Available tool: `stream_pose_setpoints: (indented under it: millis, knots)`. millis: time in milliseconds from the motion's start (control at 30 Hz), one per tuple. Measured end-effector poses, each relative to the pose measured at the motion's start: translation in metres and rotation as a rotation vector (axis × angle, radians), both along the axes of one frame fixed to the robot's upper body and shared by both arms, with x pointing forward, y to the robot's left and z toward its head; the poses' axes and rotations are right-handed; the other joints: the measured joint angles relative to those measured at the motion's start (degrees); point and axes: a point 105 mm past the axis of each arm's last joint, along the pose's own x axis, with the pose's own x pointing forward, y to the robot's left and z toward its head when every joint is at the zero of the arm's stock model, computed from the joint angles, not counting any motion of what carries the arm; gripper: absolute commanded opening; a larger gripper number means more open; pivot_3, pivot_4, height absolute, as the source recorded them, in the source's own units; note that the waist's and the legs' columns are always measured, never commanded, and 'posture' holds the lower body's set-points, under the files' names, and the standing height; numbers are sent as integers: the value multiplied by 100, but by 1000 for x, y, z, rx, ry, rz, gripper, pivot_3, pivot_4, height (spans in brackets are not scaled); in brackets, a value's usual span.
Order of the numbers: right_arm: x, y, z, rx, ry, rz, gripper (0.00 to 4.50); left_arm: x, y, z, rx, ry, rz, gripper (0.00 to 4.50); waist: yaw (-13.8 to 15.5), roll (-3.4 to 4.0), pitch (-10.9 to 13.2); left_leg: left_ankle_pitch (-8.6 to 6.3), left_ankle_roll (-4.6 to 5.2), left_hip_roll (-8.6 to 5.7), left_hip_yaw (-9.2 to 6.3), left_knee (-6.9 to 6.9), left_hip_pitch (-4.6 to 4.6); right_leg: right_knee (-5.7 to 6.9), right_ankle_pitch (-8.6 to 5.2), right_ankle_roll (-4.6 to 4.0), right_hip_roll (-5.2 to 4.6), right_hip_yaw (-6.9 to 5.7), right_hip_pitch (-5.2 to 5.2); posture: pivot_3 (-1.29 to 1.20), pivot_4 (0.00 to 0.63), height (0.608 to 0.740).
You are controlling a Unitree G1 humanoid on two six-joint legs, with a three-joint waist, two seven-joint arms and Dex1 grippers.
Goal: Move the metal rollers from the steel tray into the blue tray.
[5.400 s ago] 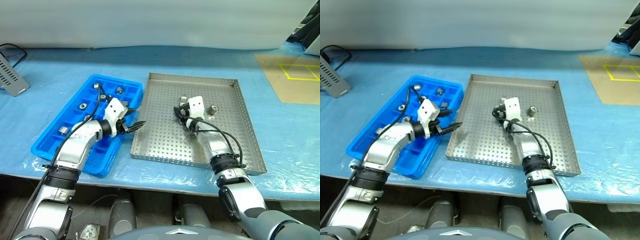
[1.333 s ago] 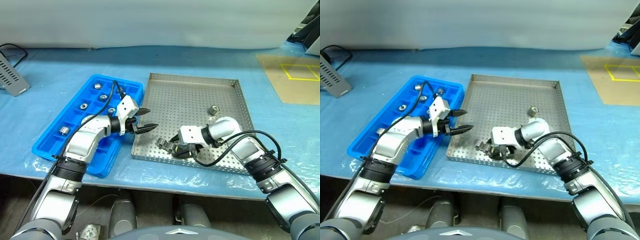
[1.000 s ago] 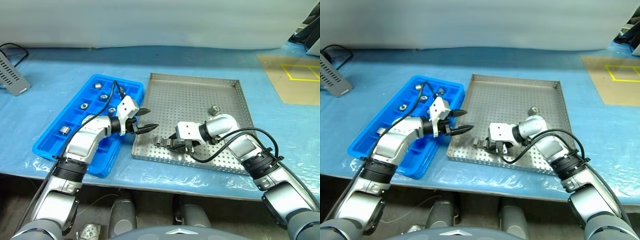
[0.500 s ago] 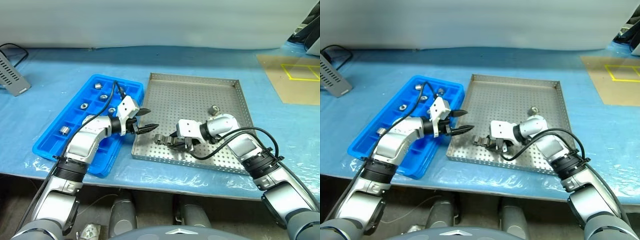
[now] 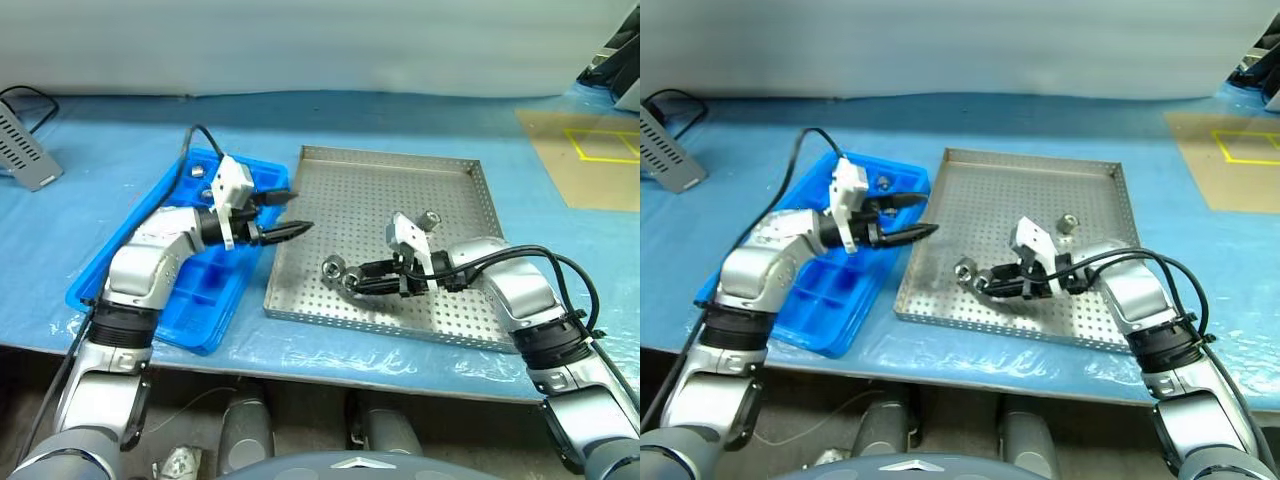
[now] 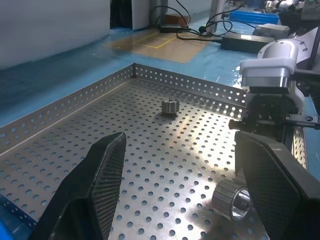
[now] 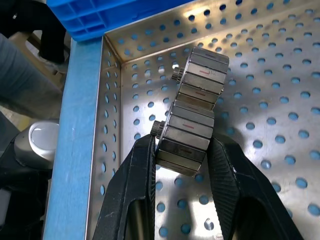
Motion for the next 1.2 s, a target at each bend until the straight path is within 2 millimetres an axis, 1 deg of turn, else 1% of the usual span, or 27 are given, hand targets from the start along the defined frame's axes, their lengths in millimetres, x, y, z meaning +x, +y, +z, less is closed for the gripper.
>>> stream_pose_setpoints:
  millis: [67, 167, 233, 300, 367, 433, 467, 533, 633, 800, 933, 1100, 1200]
  knots:
    - [1, 0, 1, -1, -11, -10, 1089, -1, -3, -8, 16, 53, -27, 4480, -15, 1, 0, 0, -1, 0, 1, -1, 1, 0, 0, 0, 1, 2, -1, -186, 150, 740]
    - [4, 4, 2, 9, -23, -25, 1089, -2, -6, -23, 32, 151, -61, 4480, -11, 1, 1, 2, -3, 1, 3, -6, -12, 0, 0, 0, 2, 1, -18, -194, 150, 740]
    - [4, 8, 8, 44, -11, -26, 1089, -4, -7, -29, 39, 186, -79, 4480, -9, 1, 1, 2, -3, 0, 4, -8, -15, -1, 0, 0, 2, 2, -23, -204, 150, 740]
    - [1, 15, 27, 128, 7, -11, 1089, -5, -8, -36, 51, 215, -92, 4480, -9, 7, 4, 1, -1, -1, 6, -8, -20, -1, 0, 0, 2, 4, -30, -211, 150, 740]
    - [-3, 20, 49, 184, -16, 19, 1089, -7, -13, -38, 29, 263, -110, 4480, 1, 8, 5, 1, -1, 1, 7, -8, -19, 0, 0, 0, 2, 3, -28, -212, 150, 740]
    - [-8, 22, 58, 189, -37, 40, 1089, -9, -18, -32, -51, 329, -135, 4480, 30, 8, 5, 2, -2, 0, 7, -8, -19, 1, 0, 0, 1, 1, -26, -216, 150, 740]
    - [-9, 22, 58, 185, -33, 43, 1089, -8, -20, -26, -89, 353, -143, 4480, 38, 8, 5, 2, -2, 0, 7, -5, -21, 1, 0, 0, 1, 1, -25, -218, 150, 740]
    - [-14, 23, 57, 184, -15, 48, 1089, -6, -19, -18, -107, 361, -144, 4480, 24, 8, 5, 2, -2, -4, 7, -3, -17, 3, 0, 0, 0, 5, -25, -220, 150, 740]
    - [-19, 24, 59, 170, -8, 52, 1089, -7, -19, -20, -113, 393, -149, 4480, 1, 11, 5, 2, -3, -3, 7, -4, -10, 4, 0, 0, 1, 10, -20, -225, 150, 740]
    - [-21, 25, 61, 168, -3, 49, 1089, -8, -22, -21, -134, 432, -167, 4480, 0, 11, 6, 4, -7, -3, 7, -9, -12, 2, 0, 0, 2, 9, -24, -230, 150, 740]
    - [-22, 26, 64, 170, -12, 56, 1089, -12, -26, -22, -130, 472, -193, 4480, 0, 11, 6, 4, -6, -4, 7, -9, -13, 0, 0, 0, 1, 9, -23, -231, 150, 740]
    - [-18, 27, 70, 177, -44, 64, 1089, -17, -28, -22, -135, 523, -217, 4480, -4, 11, 5, 5, -7, -4, 8, -8, -11, 2, 0, 0, 1, 9, -23, -232, 150, 740]
    - [-15, 26, 69, 180, -52, 56, 1089, -18, -25, -22, -125, 529, -211, 4480, -2, 11, 6, 5, -7, -4, 8, -8, -12, 2, 0, 0, 1, 9, -23, -232, 150, 740]
